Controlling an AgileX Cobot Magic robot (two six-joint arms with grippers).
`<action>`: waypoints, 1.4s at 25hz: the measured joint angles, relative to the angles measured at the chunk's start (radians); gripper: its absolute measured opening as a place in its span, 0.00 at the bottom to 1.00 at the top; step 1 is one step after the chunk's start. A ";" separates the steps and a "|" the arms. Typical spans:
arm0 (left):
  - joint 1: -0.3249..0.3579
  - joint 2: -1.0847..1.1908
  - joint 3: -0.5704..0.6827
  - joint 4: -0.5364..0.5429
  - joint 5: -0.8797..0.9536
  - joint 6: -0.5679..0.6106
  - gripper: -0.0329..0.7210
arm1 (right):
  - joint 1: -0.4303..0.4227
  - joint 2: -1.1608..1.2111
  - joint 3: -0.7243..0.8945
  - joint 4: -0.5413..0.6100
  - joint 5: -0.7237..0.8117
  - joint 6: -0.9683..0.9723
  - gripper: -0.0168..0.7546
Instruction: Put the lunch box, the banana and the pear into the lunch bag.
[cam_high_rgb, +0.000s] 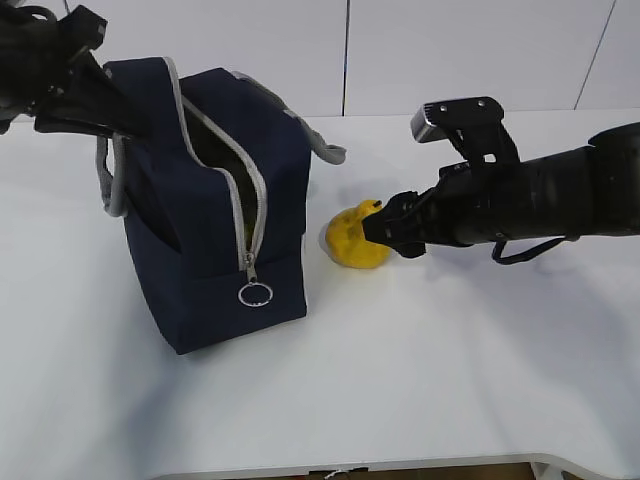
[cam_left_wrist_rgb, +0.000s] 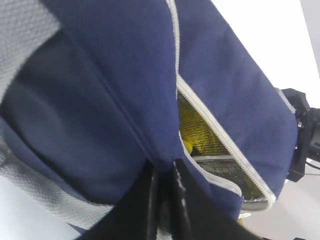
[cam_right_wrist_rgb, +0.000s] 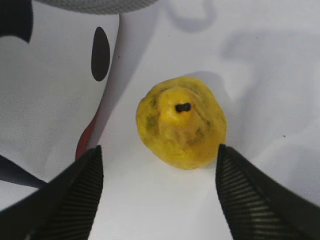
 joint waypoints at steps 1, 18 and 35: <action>0.000 0.000 0.000 0.000 0.000 0.000 0.04 | 0.000 0.000 0.000 0.000 0.002 0.002 0.77; 0.000 0.000 0.000 0.000 -0.002 0.000 0.04 | 0.000 0.100 -0.120 0.000 0.006 -0.004 0.77; 0.000 0.000 0.000 0.000 -0.002 0.000 0.04 | 0.000 0.166 -0.148 0.000 0.013 -0.017 0.78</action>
